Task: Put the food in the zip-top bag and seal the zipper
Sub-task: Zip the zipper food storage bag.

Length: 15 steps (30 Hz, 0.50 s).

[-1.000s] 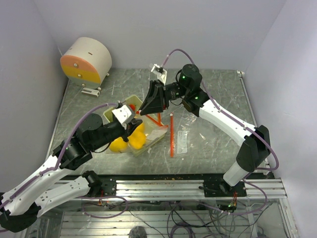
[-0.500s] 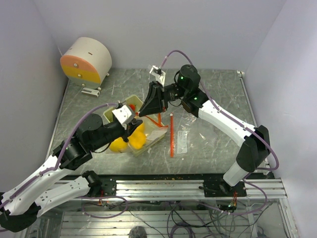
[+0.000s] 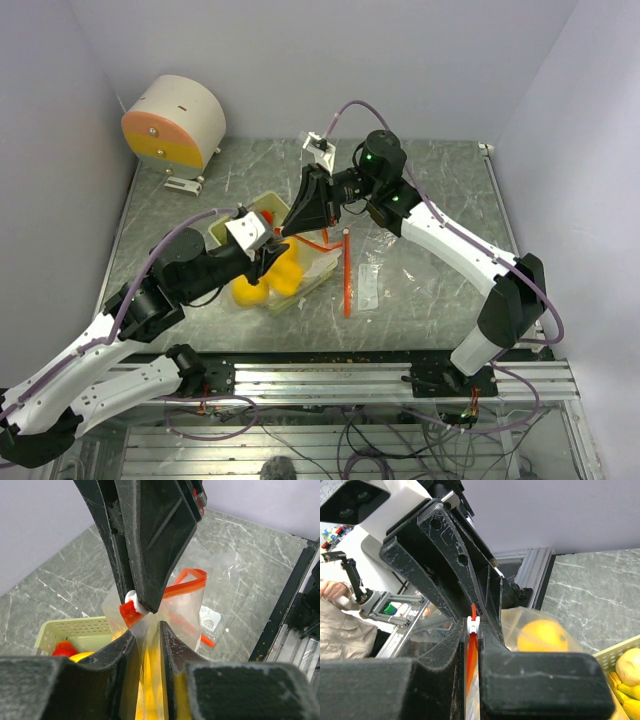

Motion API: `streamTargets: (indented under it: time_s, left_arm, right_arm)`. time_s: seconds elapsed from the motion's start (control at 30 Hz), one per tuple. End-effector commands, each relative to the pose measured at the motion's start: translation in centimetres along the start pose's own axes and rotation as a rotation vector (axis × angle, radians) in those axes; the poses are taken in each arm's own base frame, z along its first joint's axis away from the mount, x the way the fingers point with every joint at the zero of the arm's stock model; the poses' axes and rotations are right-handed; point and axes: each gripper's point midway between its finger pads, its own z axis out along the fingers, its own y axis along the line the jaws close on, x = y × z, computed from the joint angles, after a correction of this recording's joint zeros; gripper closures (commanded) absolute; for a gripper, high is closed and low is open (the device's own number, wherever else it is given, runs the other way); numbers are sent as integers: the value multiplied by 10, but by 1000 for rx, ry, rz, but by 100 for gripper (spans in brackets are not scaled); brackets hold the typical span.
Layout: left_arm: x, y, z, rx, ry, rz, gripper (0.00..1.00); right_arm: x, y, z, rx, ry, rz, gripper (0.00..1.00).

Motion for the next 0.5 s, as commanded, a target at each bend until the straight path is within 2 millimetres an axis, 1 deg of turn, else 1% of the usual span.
streamTargets:
  time_s: [0.0, 0.07, 0.13, 0.17, 0.2, 0.23, 0.37, 0.47]
  left_arm:
    - [-32, -8, 0, 57, -87, 29, 69]
    - [-36, -11, 2, 73, -101, 32, 68]
    - [-37, -11, 5, 74, -107, 34, 71]
    - [-36, -10, 7, 68, -104, 31, 74]
    - [-35, -9, 9, 61, -100, 28, 85]
    - [-33, -8, 10, 59, -93, 24, 92]
    - [-27, -14, 15, 89, -87, 15, 93]
    - [-27, -8, 11, 49, -93, 1, 93]
  right_arm:
    - [-10, 23, -1, -34, -3, -69, 100]
    - [-10, 23, -2, -31, -3, -71, 100]
    - [-10, 23, -1, -29, -4, -69, 100]
    - [-10, 23, -1, -28, -4, -72, 100]
    - [-10, 23, -2, -26, -4, -70, 100]
    - [-10, 22, -2, -23, -5, -68, 100]
    - [-7, 19, -1, -19, -3, -62, 100]
    - [-3, 12, -1, -1, 9, -60, 100]
